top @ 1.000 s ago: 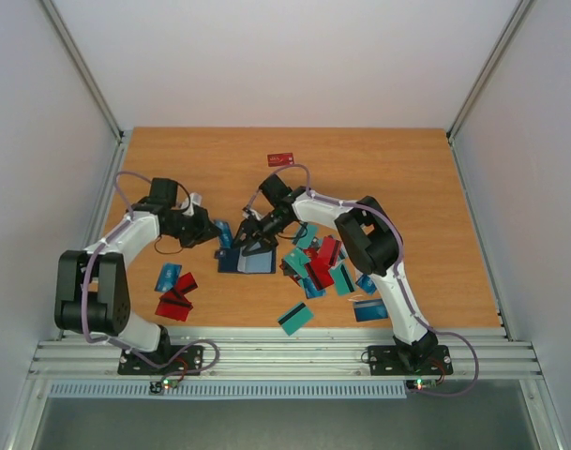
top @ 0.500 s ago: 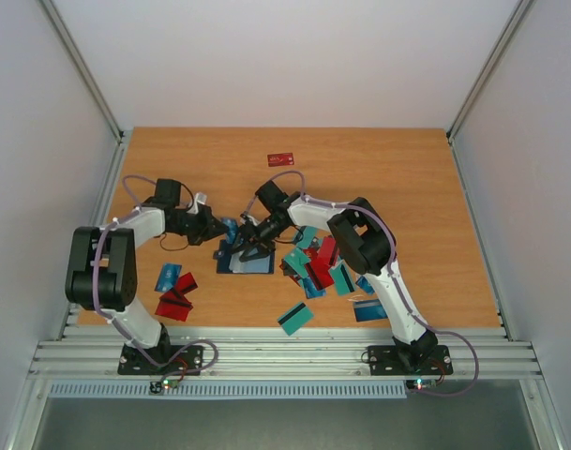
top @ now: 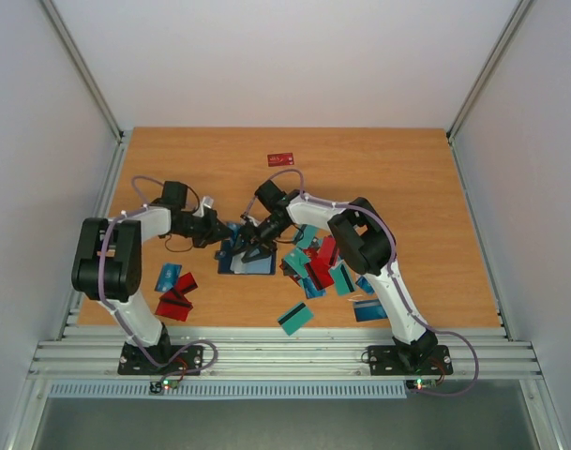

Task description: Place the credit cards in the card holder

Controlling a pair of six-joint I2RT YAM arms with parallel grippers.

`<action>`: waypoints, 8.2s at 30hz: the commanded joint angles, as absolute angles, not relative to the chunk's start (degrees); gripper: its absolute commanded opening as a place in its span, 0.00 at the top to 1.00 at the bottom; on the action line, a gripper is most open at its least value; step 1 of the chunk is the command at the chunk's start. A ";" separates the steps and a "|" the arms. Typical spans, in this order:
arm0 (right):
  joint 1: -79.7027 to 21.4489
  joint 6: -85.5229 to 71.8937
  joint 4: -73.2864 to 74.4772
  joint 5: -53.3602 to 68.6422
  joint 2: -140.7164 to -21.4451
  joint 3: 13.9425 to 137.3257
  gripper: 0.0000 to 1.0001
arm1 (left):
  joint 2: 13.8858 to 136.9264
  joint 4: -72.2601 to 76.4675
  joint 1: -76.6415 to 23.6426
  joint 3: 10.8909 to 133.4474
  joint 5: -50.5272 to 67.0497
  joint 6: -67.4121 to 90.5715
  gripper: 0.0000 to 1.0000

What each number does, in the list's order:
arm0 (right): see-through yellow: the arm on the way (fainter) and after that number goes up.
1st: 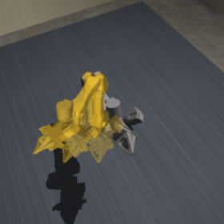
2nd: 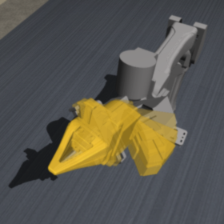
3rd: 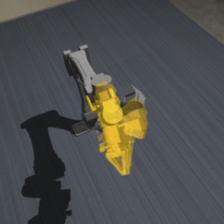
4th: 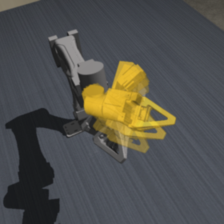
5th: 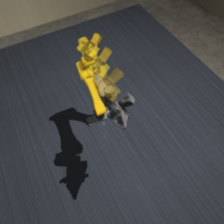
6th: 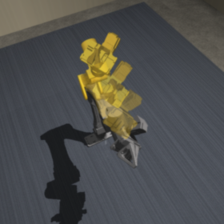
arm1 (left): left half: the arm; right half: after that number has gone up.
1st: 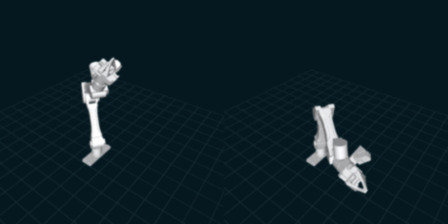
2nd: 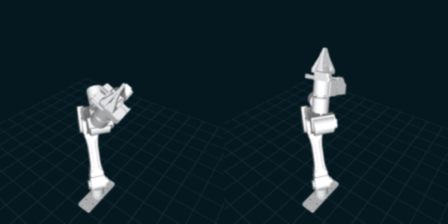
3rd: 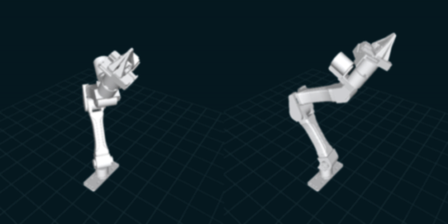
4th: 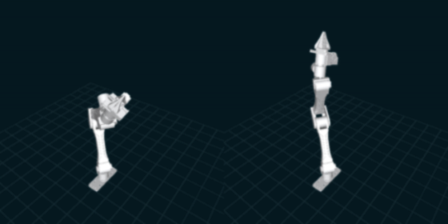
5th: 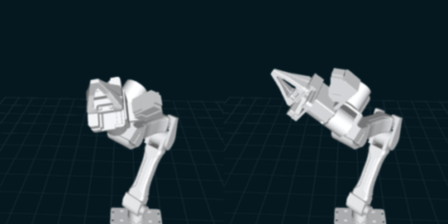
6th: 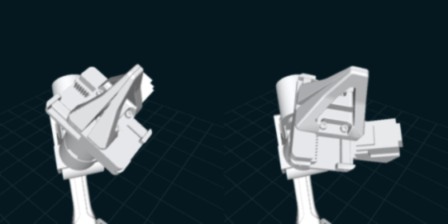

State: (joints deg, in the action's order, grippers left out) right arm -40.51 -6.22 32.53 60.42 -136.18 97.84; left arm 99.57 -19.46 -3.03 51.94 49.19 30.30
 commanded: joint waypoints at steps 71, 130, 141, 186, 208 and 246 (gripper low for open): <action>-33.47 -4.51 39.26 46.05 -125.98 83.37 0.45 | 96.48 -30.25 -10.63 47.71 50.34 21.59 1.00; -26.54 6.87 49.68 50.94 -134.47 94.93 0.76 | 101.10 -17.22 -11.56 49.01 49.31 27.41 1.00; -26.54 6.25 49.57 51.66 -135.67 95.36 0.76 | 103.03 -16.45 -11.58 50.16 48.66 27.22 1.00; -27.23 -6.71 43.55 50.84 -133.78 88.69 0.77 | 108.65 -2.56 -13.91 46.85 48.02 38.44 1.00; -27.99 -7.16 44.15 48.82 -132.06 87.37 0.77 | 107.37 -7.73 -15.91 47.85 45.37 38.80 0.89; -28.01 -2.58 46.69 48.20 -125.21 89.19 0.76 | 93.31 -43.13 -15.96 62.58 37.15 20.26 0.63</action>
State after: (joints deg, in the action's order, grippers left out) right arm -27.51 -4.34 43.86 49.76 -128.75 89.47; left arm 95.50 -47.75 -15.79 62.81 33.76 19.29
